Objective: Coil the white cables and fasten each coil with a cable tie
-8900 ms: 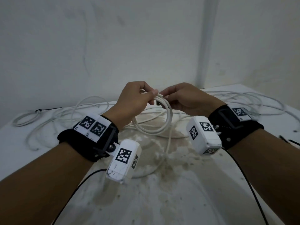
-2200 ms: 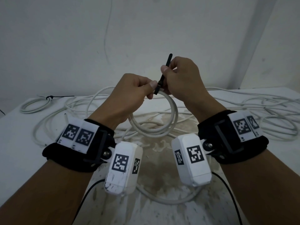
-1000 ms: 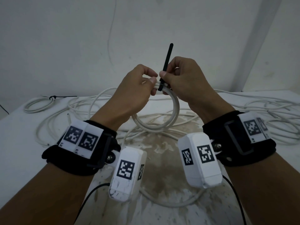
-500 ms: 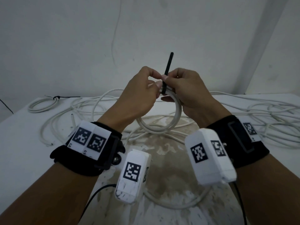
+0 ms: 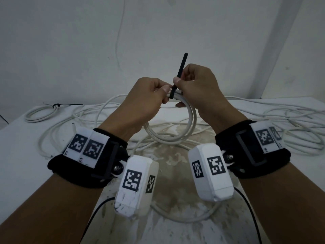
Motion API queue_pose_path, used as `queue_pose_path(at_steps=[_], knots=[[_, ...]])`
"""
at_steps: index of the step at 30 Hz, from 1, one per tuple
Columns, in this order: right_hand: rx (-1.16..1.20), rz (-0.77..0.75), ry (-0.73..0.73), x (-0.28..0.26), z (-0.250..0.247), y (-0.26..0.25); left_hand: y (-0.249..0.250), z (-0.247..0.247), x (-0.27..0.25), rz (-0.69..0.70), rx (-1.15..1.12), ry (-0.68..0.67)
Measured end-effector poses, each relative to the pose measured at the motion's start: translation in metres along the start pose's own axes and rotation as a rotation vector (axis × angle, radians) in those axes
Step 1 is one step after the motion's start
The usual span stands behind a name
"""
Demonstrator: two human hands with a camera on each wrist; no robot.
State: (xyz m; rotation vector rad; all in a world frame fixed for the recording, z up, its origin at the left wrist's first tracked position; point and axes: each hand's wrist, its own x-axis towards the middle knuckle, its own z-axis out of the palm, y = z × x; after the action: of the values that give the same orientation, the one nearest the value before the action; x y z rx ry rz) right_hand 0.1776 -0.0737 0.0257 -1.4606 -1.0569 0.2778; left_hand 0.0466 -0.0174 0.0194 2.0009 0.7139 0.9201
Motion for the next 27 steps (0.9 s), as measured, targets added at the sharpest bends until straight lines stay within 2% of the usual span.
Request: queue_pose_path(at_steps=[5,12,19,24,25,27], knots=[[-0.06,-0.009,-0.039,0.002,-0.003,0.004,0.001,0.0,-0.003,0.03,0.038,-0.06],[-0.064,0.058,-0.032,0.0,0.002,0.01,0.0,-0.004,-0.005,0.084,0.226,-0.108],[-0.114,0.096,0.001,-0.002,0.005,0.012,-0.003,-0.003,-0.005,0.079,0.246,-0.144],[-0.118,0.074,0.038,-0.003,0.006,0.015,-0.006,0.005,-0.004,0.023,0.177,-0.094],[-0.059,0.077,0.008,-0.003,0.004,0.014,-0.006,0.007,-0.003,-0.006,0.123,-0.072],[0.108,0.171,-0.155,-0.004,-0.004,0.009,-0.004,0.005,0.0,-0.028,0.015,-0.013]])
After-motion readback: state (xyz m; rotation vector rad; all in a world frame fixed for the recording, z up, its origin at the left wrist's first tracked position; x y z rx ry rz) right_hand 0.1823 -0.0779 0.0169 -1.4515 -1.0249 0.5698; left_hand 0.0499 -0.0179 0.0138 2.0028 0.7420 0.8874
